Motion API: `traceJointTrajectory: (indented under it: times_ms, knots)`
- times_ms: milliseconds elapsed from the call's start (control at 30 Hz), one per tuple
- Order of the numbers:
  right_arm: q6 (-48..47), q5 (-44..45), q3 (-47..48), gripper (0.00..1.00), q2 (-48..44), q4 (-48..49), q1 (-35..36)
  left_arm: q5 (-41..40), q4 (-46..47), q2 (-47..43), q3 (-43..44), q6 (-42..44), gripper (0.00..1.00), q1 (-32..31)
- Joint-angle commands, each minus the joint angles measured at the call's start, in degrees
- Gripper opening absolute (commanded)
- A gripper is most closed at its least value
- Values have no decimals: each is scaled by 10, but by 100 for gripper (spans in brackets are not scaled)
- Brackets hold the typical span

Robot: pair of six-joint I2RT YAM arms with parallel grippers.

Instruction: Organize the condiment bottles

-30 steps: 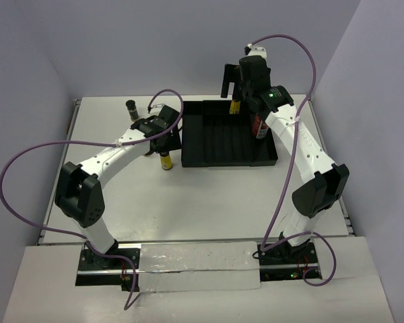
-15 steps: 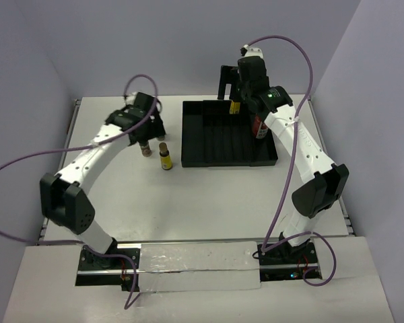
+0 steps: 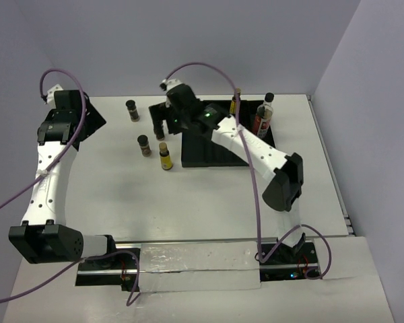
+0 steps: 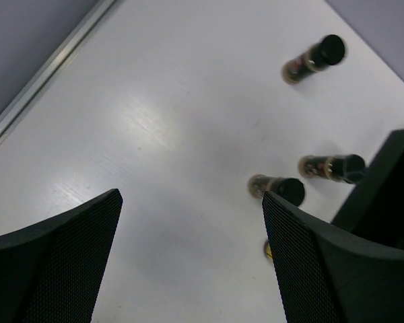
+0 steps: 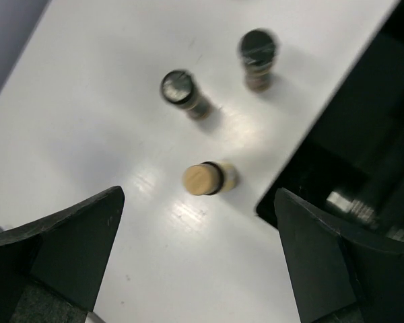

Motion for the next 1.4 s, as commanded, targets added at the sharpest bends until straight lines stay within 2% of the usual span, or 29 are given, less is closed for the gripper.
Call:
traceJointTrajectory:
  times_ms: [0,167,367,567,733,900,1033,1367]
  knots:
    - [-1,-28,37,100,31,-9,29,22,-4,-21,-20,9,93,37]
    - [-1,-5,32,100,64,-5,49,30,3,-28,-30,9,93,40]
    - [-1,74,-12,98,75,21,50,45,11,-31,-47,8,93,40]
    - [-1,82,9,94,102,16,50,50,13,-32,-52,9,93,40]
    - [-1,76,25,85,125,11,51,53,15,-34,-56,8,93,40]
    - [-1,74,31,67,137,7,51,54,16,-34,-61,8,93,40]
    - [-1,72,30,60,139,6,50,55,16,-34,-63,8,93,40]
    - [-1,72,43,55,147,3,51,56,17,-32,-67,8,93,40]
